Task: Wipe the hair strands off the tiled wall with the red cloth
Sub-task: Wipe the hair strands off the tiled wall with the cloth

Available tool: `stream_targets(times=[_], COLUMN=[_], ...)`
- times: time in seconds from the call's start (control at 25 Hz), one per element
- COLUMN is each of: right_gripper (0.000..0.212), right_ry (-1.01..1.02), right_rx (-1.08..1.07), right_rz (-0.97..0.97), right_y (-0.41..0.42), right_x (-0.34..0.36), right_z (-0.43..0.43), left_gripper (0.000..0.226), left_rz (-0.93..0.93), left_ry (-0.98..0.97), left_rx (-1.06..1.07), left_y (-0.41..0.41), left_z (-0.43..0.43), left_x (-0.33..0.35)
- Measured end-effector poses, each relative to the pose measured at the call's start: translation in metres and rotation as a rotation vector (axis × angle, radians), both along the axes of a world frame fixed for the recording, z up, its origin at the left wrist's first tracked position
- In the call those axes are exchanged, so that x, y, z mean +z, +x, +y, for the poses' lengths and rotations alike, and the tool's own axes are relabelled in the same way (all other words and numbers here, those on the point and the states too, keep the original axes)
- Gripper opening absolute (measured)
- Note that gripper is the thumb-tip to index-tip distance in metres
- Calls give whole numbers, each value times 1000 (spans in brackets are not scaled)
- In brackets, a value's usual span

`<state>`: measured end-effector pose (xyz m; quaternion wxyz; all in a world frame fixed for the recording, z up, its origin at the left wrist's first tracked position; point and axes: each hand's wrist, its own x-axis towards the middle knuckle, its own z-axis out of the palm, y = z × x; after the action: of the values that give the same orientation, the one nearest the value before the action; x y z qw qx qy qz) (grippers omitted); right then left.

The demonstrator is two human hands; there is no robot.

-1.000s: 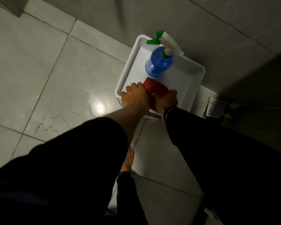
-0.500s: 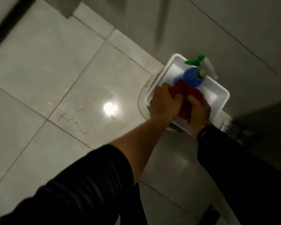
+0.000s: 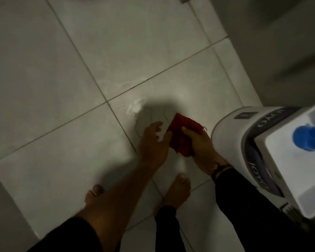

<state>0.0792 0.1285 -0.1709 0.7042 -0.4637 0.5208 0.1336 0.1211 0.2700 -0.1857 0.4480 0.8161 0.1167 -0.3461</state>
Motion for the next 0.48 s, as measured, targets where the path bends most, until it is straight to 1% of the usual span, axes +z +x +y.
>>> stream_targets(times=[0.12,0.24,0.32,0.4,0.44,0.48], right_gripper=[41,55,70,78,80,81], right_ry=[-325,-817,-1060,-1207,-1270,-1317], right_rx=[278,632,870,1206,1356,1453], right_rz=[-23,-19,-23,-22,-53,-112], right_y=[47,95,117,126,122,117], right_x=[-75,-148,-191,-224,-236,-249], right_z=[25,33,43,54,56,58], left_gripper=[70,83,86,86,85,83], left_rz=[-67,-196,-292,-406,-483,-552], left_ry=[322,608,714,758,763,760], left_rx=[-78,-133,-181,-266,-300,-309], left_y=[32,53,57,51,47,42], left_z=[81,157,196,223,232,241], left_x=[-88,-173,-221,-257,-269,-283])
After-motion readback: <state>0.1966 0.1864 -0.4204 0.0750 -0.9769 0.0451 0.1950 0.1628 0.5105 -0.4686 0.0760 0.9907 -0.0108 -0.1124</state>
